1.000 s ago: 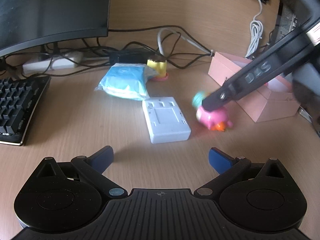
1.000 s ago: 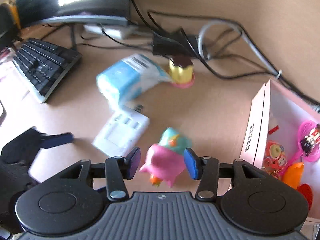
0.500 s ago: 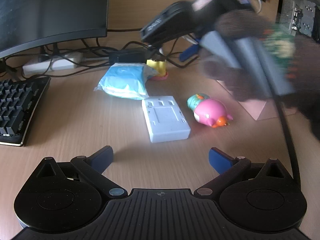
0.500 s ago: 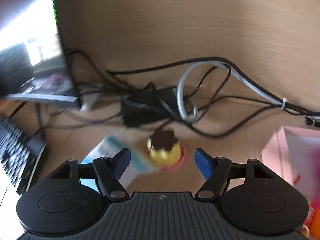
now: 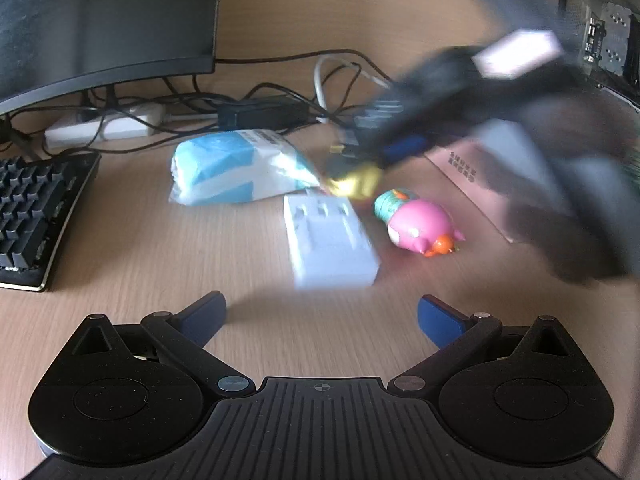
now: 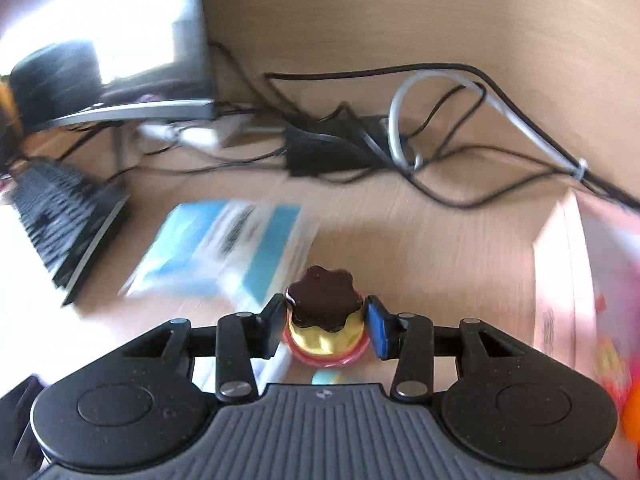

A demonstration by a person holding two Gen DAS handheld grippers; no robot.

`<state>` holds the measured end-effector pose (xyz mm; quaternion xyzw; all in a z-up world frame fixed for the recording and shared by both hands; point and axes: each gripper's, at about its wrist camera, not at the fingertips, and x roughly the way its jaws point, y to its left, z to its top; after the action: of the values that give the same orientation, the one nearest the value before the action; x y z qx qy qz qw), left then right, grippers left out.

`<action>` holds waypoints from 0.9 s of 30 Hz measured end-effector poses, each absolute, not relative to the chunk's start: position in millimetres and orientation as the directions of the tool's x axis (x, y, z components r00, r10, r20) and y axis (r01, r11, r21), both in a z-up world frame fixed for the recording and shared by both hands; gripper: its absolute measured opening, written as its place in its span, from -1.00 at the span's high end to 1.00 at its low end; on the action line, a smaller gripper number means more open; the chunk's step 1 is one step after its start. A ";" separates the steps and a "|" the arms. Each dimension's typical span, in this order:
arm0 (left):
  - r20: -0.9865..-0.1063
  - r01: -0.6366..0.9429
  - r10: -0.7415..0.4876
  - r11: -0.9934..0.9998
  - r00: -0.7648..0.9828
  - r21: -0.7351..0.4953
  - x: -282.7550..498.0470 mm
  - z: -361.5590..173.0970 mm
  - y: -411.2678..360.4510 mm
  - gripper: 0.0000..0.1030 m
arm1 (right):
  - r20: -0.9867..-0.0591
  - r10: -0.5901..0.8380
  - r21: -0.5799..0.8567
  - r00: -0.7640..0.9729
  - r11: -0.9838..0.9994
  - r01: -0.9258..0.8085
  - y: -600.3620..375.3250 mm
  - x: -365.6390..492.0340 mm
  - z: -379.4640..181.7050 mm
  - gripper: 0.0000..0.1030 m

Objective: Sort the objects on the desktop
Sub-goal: 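Grasp the yellow pudding toy with the right tool and set it down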

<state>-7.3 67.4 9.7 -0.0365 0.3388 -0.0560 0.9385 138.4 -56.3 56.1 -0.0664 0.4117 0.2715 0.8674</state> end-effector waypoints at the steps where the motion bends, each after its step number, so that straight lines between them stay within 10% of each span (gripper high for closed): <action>1: -0.633 0.080 -0.129 0.991 0.764 -0.104 -7.3 9.6 67.1 -1.00 | -0.732 0.432 0.114 0.526 0.839 -0.531 -65.7 123.6 63.8 0.22; 15: -0.648 0.076 -0.091 0.996 0.756 -0.052 -6.0 7.9 58.3 -1.00 | -0.629 0.338 0.118 0.700 0.932 -0.344 -212.9 0.1 69.5 0.14; 27: -0.653 0.011 -0.009 1.000 0.757 -0.001 -6.4 9.6 57.7 -1.00 | -0.409 0.220 0.179 0.886 0.971 -0.159 -274.4 -49.3 43.7 -0.94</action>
<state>-6.4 57.7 9.6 0.0016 0.3482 -0.0054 0.9374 -49.3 -274.4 43.7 0.0702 0.2183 0.0977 0.9684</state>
